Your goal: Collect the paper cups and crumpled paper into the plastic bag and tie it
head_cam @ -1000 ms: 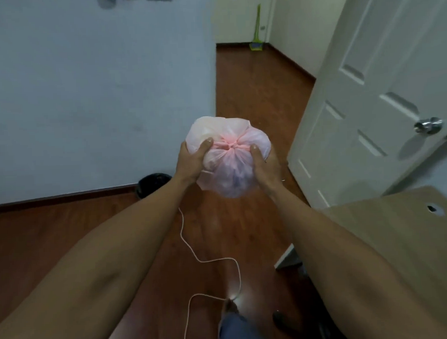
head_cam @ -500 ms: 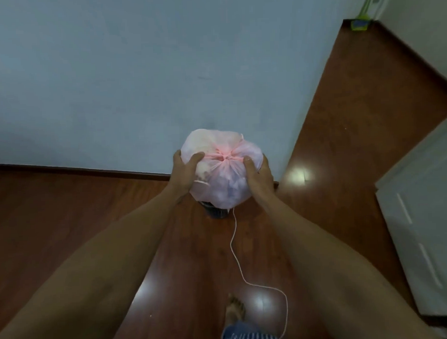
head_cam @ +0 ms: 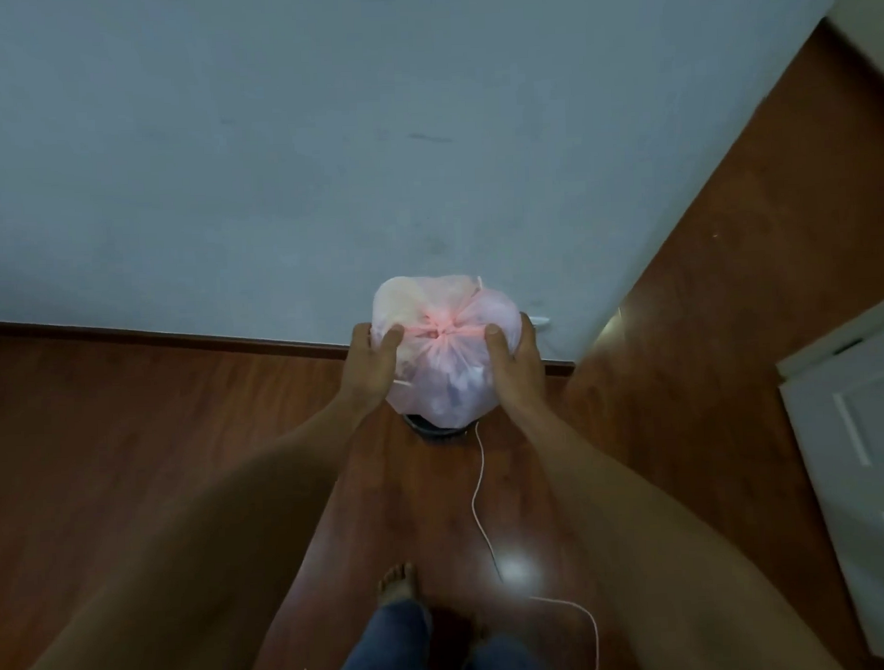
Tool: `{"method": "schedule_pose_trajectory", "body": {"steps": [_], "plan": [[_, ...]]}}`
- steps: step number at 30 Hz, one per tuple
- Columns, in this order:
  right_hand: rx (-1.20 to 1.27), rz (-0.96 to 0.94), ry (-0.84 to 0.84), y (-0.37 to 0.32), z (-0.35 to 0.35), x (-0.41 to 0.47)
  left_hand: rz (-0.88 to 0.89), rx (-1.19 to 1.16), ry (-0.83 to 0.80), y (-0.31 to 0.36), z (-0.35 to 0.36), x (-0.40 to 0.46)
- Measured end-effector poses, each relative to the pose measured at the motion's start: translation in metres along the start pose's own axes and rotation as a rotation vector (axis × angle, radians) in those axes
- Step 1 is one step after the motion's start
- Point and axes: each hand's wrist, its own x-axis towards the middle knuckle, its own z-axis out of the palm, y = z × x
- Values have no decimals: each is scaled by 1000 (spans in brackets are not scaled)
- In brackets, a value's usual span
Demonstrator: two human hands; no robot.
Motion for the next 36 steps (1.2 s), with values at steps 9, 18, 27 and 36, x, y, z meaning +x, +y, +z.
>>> {"method": "schedule_pose_trajectory", "body": {"steps": [9,18,27,36], "plan": [[-55,5,55,154,113,100,-9,146,-48,-165,70,146],[-120,-7,15,338,212,184,-70,33,-111,-370,163,251],[-265,1,-150,393,236,197,-68,282,-199,-422,191,270],[-307,112,-250,334,196,158,-78,445,-285,-329,163,236]]}}
